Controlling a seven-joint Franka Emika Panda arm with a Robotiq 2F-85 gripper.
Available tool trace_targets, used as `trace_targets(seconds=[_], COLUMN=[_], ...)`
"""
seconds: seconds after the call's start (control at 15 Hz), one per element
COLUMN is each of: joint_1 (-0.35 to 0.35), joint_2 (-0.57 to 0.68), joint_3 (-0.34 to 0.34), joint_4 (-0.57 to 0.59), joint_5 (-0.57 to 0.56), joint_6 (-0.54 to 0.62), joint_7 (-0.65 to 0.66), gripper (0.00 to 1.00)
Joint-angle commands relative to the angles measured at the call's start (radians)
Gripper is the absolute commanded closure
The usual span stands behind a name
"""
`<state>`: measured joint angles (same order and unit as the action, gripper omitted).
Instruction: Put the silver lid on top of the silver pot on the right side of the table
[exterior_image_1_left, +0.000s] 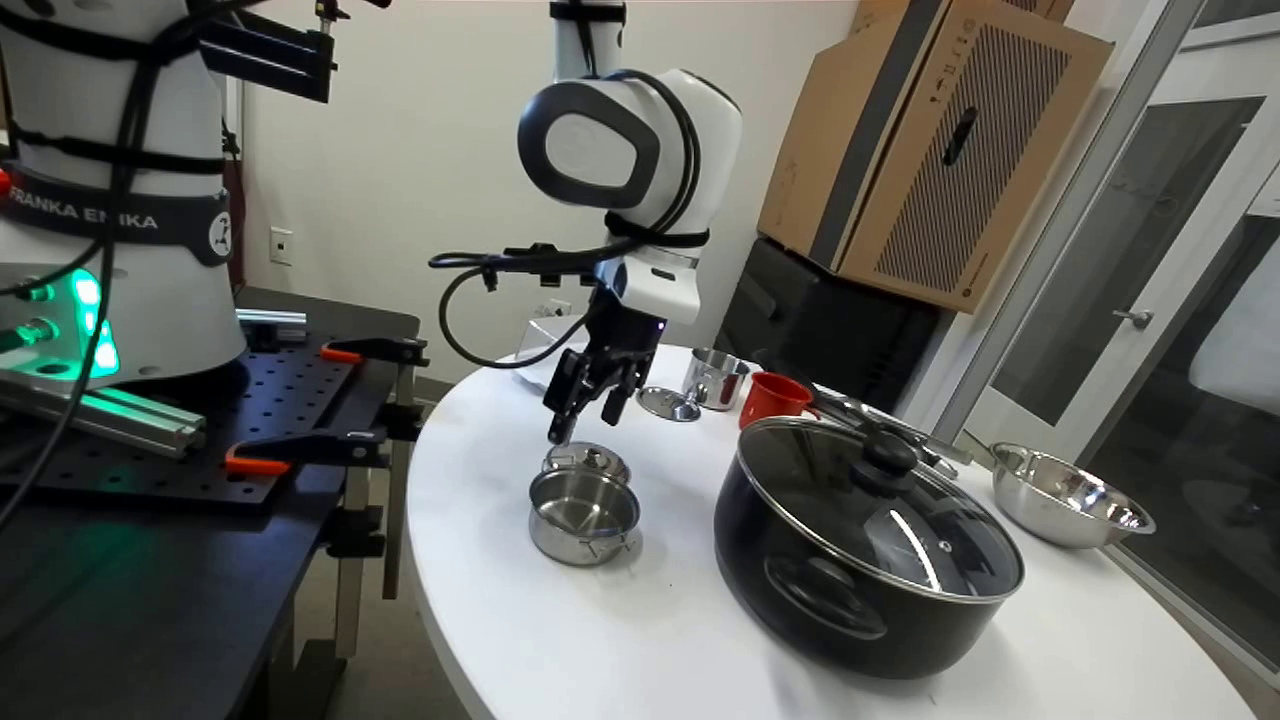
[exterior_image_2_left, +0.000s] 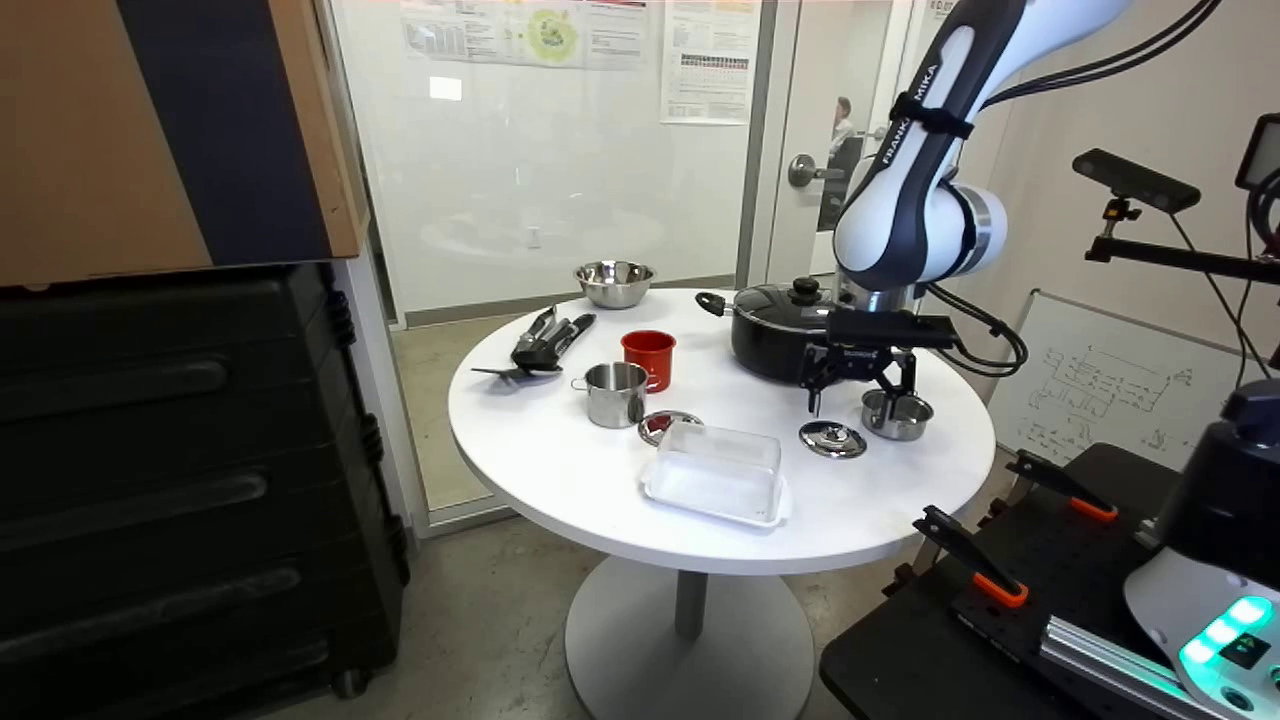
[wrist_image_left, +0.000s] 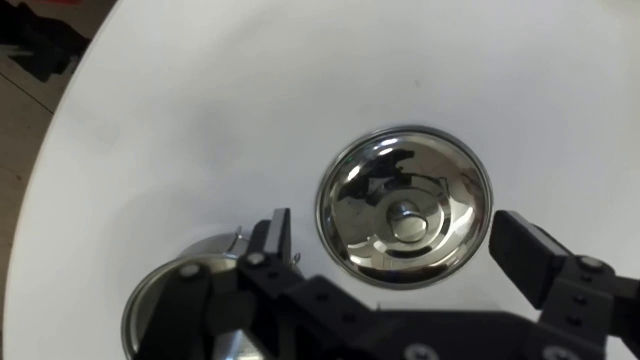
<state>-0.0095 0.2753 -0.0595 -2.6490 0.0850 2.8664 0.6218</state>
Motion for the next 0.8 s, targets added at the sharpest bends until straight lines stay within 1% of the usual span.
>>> trace_targets(seconds=[0.0,0.27,0.6,0.73], joint_1=[0.016,0.008,0.014,0.018], joint_2=[0.052,0.077,0.106,0.116], joint_3=[-0.006,0.004,0.001,0.0], joint_4=[0.018,0.033,0.055,0.061], joint_5=[0.058,0.105,0.136,0.142], joint_6=[0.046,0.068,0.075,0.076], joint_7=[-0.042,-0.067,-0.077,-0.075], gripper=[0.0,0.0,0.0,0.09])
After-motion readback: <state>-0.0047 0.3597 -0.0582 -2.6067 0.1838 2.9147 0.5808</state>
